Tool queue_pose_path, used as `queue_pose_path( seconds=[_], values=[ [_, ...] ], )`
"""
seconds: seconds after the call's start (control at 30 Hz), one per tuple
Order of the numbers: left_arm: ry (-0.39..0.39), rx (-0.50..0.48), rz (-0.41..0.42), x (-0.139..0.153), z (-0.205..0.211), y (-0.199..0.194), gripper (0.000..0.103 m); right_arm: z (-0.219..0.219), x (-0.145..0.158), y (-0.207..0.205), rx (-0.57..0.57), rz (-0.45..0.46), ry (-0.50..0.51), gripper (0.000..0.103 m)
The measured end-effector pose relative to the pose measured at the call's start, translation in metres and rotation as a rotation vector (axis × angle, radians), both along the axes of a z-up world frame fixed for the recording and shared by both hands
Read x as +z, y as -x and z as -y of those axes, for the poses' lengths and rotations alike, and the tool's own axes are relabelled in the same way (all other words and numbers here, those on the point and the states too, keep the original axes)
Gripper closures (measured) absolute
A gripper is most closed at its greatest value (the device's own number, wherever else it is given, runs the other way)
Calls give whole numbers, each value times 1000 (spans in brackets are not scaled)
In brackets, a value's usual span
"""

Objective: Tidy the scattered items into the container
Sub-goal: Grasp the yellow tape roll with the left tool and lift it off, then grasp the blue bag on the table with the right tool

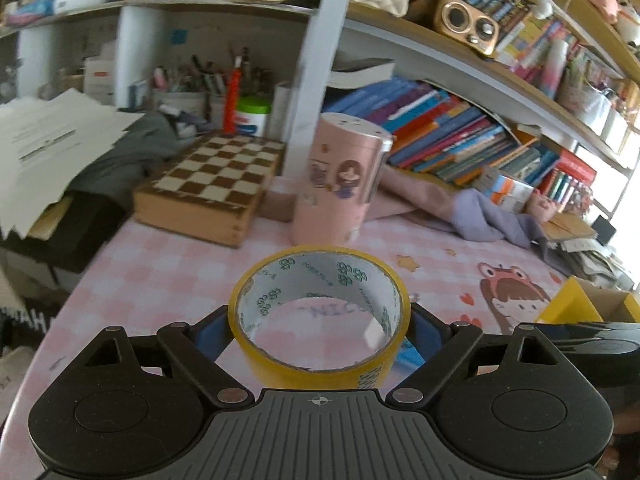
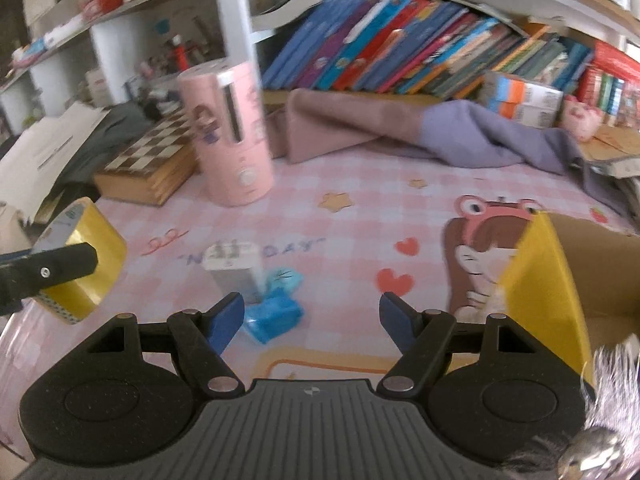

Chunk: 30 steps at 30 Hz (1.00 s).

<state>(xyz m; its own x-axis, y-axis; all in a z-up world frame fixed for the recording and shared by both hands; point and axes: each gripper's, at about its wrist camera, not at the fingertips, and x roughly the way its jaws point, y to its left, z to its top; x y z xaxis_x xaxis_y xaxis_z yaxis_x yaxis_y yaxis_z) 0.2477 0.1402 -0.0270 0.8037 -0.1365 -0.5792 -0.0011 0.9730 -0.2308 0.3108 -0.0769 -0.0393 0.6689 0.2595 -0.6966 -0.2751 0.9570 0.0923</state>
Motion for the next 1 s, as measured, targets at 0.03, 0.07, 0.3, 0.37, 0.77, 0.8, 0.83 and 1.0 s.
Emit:
queue_pose_path(
  seconds=[0.03,0.07,0.3,0.37,0.77,0.8,0.83,1.0],
  values=[
    [0,6,-2,0,-2,2,12,-4,-3,-2,12,-12,-2,30],
    [0,10,-4,0,-4,4,12,-7,-5,-3,18,-21,-5,30],
    [-5,37,-20,1,-11,13,12,-26,-19,-17,46,-46,18,32],
    [-5,40,-26,0,-12,15,12,-31,-25,-23,57,-50,32,33],
    [-19,26,-15,7,-11,20,12,-43,-54,-43,107,-114,61,64],
    [-18,24,-13,7,-11,21,12,-43,-54,-41,113,-106,70,67],
    [-17,21,-11,8,-10,22,12,-42,-52,-38,118,-98,72,70],
    [-13,0,10,11,-5,27,12,-36,-43,-27,107,-85,65,72]
  ],
)
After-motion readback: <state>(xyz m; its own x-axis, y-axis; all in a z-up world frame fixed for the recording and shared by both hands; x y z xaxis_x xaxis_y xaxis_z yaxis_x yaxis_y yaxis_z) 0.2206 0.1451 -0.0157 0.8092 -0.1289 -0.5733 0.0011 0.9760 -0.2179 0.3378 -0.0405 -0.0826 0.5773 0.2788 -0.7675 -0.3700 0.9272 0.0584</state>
